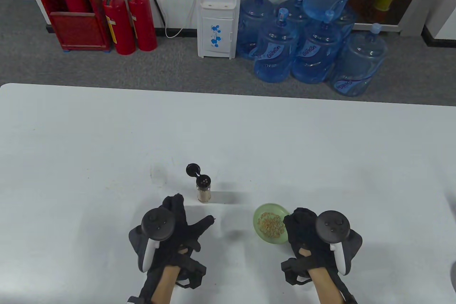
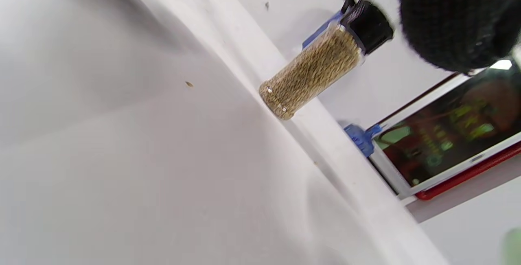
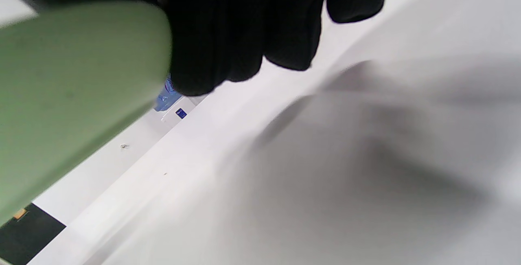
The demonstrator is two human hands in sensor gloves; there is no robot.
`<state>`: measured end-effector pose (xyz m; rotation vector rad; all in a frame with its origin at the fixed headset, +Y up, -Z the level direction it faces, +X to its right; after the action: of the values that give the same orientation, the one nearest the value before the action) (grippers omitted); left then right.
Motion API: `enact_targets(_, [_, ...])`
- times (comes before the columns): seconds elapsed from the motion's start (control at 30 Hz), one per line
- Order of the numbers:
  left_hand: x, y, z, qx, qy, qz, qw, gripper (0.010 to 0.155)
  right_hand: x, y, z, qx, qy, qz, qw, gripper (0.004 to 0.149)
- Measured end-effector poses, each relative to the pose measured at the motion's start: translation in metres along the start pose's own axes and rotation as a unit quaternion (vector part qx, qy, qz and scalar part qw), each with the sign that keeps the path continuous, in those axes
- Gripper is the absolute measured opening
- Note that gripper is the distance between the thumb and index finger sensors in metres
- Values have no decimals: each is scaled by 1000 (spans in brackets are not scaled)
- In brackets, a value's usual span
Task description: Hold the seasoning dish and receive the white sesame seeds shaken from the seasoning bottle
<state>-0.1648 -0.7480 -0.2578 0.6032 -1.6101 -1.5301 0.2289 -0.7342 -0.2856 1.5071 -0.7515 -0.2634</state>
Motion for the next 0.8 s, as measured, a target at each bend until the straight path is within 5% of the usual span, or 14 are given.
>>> enact_targets(0.2, [-7, 20, 17, -101, -33, -46, 993, 93, 10, -5, 4, 9, 15, 25, 1000, 41])
enact_targets(0.5, [-1, 18, 29, -134, -23, -47, 990, 89, -11, -45, -13, 58, 51, 75, 994, 41])
enact_targets(0.8, [-8, 22, 24, -137, -36, -62, 988, 87, -19, -76, 16, 61, 107, 109, 986, 42])
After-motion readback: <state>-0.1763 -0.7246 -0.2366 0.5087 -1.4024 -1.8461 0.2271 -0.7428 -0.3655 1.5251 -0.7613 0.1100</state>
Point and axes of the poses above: the tracker on the back of each hand, its own x axis roughly to the little-finger side, its own y axis roughly from the fingertips to the wrist, z = x × y, the point moved 3 cm from there along -y, roughly from the wrist to the fingertips, and after that the axes turned 4 degrees about y, right-handed, at the moved point
